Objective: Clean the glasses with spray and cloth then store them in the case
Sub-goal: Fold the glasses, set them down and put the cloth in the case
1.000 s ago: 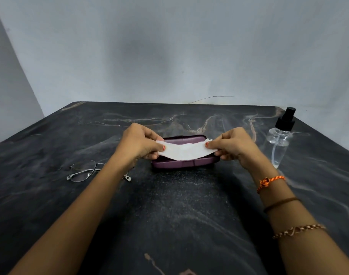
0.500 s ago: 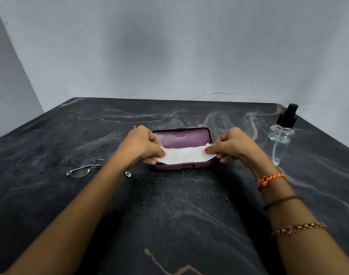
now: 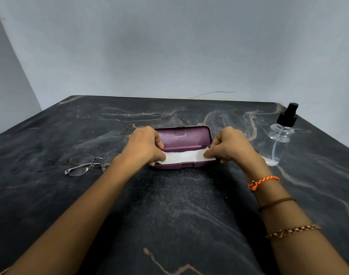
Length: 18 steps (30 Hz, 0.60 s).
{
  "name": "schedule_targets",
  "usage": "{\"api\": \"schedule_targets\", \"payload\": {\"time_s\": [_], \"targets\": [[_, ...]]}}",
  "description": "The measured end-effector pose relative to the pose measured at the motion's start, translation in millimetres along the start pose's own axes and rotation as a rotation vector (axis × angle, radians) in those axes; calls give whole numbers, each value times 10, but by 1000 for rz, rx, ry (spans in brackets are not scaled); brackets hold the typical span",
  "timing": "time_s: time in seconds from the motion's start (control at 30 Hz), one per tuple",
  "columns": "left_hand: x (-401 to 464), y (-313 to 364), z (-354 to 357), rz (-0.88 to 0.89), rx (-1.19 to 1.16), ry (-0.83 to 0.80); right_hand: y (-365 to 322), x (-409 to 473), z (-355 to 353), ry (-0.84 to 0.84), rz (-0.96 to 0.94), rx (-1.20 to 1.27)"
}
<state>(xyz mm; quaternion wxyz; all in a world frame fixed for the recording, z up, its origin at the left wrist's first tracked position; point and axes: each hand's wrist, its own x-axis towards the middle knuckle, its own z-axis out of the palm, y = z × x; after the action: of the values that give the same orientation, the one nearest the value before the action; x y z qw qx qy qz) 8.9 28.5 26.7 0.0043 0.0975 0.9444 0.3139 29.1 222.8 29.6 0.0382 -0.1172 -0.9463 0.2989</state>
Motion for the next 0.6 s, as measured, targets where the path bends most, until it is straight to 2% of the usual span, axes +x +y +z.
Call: {"api": "schedule_targets", "payload": {"time_s": [0.33,0.6], "targets": [[34,-42,-25,-23,45,31,14,4,11,19,-5,-40],[52,-54,-77,-126,9,-2,79,41,-33,-82,96,72]]}}
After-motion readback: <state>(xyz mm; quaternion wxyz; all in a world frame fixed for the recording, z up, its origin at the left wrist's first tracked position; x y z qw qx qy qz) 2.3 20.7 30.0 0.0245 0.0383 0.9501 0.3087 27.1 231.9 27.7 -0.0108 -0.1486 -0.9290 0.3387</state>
